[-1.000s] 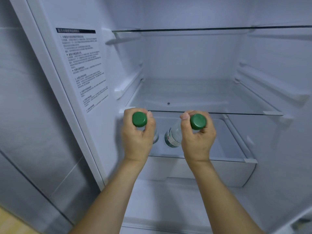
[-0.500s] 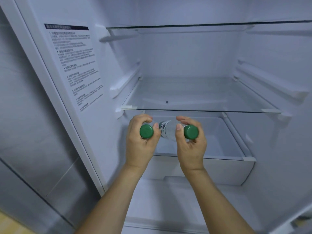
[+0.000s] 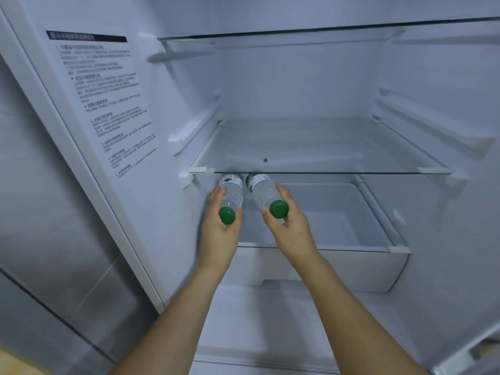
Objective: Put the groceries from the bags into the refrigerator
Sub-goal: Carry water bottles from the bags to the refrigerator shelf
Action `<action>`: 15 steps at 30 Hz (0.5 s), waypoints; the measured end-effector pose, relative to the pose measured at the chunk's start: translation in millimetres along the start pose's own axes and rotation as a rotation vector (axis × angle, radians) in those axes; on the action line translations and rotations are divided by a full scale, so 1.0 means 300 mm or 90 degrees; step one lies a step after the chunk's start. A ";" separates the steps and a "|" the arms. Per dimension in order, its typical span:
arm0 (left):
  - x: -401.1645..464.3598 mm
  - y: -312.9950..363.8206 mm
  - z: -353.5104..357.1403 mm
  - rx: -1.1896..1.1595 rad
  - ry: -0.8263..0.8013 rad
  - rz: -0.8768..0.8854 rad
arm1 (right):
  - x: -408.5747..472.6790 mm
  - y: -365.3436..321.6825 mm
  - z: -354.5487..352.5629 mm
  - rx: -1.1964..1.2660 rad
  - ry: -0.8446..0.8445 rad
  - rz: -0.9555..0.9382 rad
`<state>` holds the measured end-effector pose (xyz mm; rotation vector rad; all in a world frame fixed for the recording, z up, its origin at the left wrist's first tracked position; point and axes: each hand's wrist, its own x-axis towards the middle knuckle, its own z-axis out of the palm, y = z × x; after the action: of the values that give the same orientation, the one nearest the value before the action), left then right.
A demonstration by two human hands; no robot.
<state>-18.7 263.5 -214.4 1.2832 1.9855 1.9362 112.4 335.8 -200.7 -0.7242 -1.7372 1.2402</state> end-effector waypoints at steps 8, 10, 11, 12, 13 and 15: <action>0.095 -0.041 0.043 0.187 0.010 -0.069 | 0.122 0.048 0.016 -0.142 -0.052 0.052; 0.113 -0.049 0.051 0.218 0.014 -0.066 | 0.139 0.060 0.011 -0.178 -0.046 0.074; 0.124 -0.054 0.055 0.233 0.008 -0.052 | 0.146 0.063 0.009 -0.191 -0.045 0.078; 0.138 -0.065 0.062 0.243 0.000 -0.040 | 0.157 0.071 0.010 -0.198 -0.049 0.079; 0.150 -0.071 0.069 0.250 -0.006 -0.034 | 0.162 0.073 0.009 -0.202 -0.059 0.075; 0.167 -0.077 0.081 0.255 -0.007 -0.038 | 0.169 0.077 0.006 -0.197 -0.080 0.066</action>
<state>-48.1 316.0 -215.1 1.2833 2.4622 1.5501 86.9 385.0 -206.9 -0.9419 -2.0445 1.1161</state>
